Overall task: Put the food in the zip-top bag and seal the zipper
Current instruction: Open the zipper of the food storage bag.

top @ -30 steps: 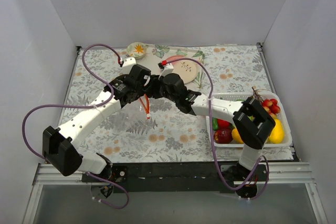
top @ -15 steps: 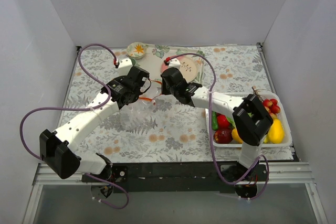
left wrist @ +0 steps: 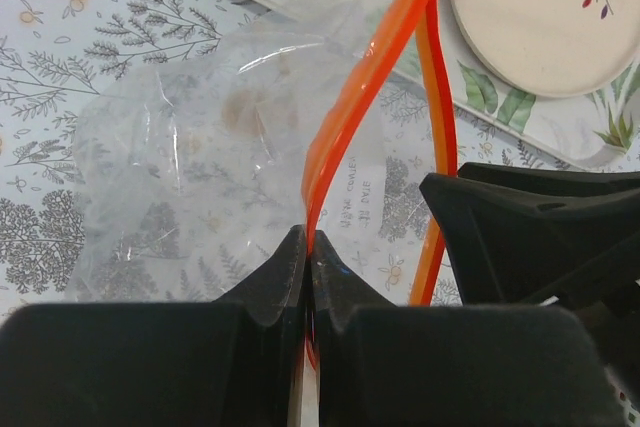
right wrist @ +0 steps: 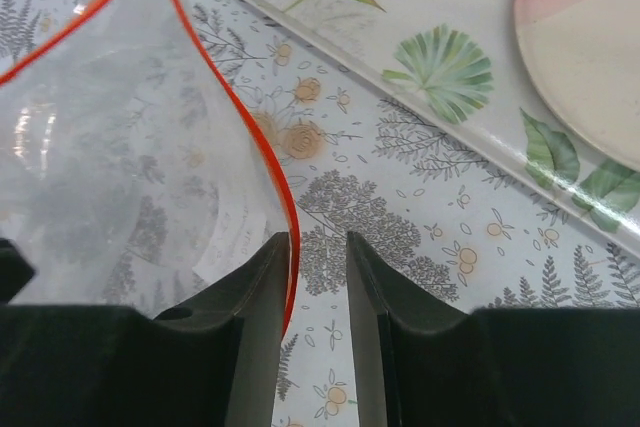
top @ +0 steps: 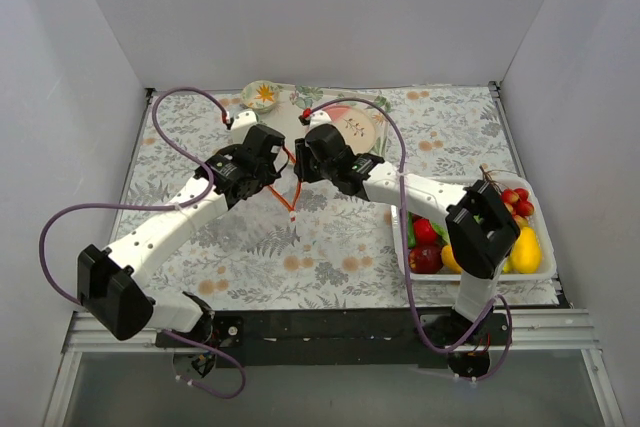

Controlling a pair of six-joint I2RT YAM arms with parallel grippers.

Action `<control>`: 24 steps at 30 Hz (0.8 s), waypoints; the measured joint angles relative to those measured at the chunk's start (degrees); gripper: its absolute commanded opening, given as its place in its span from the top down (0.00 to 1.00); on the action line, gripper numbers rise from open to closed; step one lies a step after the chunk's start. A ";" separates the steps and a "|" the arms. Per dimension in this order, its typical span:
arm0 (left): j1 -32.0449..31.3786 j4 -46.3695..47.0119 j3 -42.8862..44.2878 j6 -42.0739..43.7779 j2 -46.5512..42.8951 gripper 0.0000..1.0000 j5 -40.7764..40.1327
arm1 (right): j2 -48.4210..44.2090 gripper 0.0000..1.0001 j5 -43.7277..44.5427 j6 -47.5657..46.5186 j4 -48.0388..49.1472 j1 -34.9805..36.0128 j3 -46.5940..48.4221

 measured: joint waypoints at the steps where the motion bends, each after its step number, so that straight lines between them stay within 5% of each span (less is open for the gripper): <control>1: 0.00 0.57 -0.31 -0.13 0.31 1.00 0.39 | -0.26 0.57 -0.57 -0.15 0.00 0.07 0.22; 16: 0.00 4.79 -2.12 -0.33 1.25 1.00 2.03 | -8.07 0.43 -4.44 0.09 -1.66 0.33 0.31; 24: 0.00 6.75 -2.36 -0.04 1.25 1.00 3.34 | -22.43 0.42 4.83 0.11 -7.82 -0.28 -7.19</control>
